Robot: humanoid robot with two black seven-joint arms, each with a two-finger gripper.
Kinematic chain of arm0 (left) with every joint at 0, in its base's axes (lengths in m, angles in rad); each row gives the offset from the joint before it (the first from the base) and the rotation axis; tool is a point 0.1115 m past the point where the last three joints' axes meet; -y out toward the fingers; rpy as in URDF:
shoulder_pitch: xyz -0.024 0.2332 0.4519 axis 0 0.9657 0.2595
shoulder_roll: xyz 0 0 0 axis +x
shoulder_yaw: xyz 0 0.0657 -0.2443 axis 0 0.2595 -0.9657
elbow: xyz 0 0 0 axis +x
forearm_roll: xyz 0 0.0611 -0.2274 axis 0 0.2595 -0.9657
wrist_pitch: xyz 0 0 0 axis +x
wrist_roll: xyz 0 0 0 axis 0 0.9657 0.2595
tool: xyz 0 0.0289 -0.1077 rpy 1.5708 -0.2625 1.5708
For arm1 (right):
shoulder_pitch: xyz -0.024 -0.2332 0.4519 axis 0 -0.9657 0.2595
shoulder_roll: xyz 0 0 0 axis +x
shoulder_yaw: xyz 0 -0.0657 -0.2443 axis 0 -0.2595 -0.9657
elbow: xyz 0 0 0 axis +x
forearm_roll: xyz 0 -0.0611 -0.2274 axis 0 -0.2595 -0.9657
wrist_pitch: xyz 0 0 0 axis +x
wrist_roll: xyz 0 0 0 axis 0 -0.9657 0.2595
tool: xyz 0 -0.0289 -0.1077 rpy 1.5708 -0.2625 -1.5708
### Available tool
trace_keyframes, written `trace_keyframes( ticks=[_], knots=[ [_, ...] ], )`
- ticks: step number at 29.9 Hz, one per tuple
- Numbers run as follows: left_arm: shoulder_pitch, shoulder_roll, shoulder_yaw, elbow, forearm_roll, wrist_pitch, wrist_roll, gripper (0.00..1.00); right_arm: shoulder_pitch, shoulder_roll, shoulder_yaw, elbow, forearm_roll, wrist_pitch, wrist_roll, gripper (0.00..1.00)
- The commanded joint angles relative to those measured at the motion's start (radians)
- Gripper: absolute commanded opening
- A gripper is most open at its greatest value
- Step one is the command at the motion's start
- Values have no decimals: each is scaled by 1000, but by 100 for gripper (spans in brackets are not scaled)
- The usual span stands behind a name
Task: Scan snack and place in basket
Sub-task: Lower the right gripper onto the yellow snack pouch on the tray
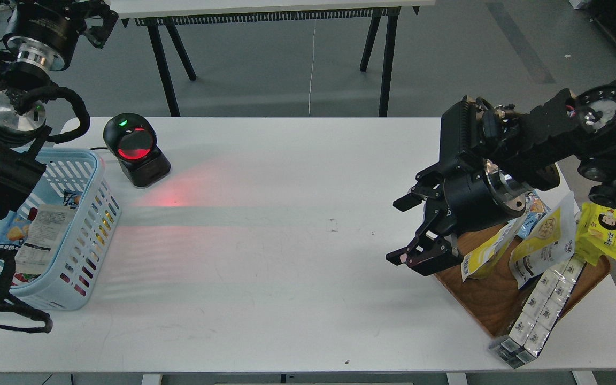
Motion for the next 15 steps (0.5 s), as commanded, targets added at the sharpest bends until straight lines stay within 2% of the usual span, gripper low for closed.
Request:
trace_keyframes(
  ticks=[1, 7, 15],
  knots=[
    [2, 1, 1, 0, 1, 0, 1, 100, 0, -13, -52, 2, -136, 0, 0, 92],
    [7, 1, 1, 0, 1, 0, 1, 100, -6, -71, -119, -1, -336, 0, 0, 90],
    [11, 3, 1, 0, 1, 0, 1, 100, -15, -140, -172, -3, -341, 0, 0, 90]
  ],
)
